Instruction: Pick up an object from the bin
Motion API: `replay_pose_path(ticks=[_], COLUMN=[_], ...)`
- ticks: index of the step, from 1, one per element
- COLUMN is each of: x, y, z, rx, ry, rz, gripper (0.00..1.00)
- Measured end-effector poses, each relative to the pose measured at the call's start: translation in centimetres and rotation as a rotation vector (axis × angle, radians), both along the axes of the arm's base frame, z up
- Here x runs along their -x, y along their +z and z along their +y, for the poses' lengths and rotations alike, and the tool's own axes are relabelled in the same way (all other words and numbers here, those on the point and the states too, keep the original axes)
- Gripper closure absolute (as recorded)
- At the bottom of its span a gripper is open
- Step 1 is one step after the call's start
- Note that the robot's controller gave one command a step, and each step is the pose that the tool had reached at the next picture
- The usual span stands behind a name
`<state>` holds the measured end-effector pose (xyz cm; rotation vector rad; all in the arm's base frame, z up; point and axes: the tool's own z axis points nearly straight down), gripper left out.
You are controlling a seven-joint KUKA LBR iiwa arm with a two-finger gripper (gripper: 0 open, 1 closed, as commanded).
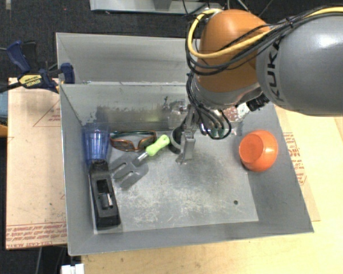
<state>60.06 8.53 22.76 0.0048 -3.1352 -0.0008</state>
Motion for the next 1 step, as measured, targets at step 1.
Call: replay_pose_path(ticks=[1], x=[-0.14], y=[0.52], z=[-0.07], rx=[-0.001], ry=[-0.003], rz=[-0.008], gripper=[0.00])
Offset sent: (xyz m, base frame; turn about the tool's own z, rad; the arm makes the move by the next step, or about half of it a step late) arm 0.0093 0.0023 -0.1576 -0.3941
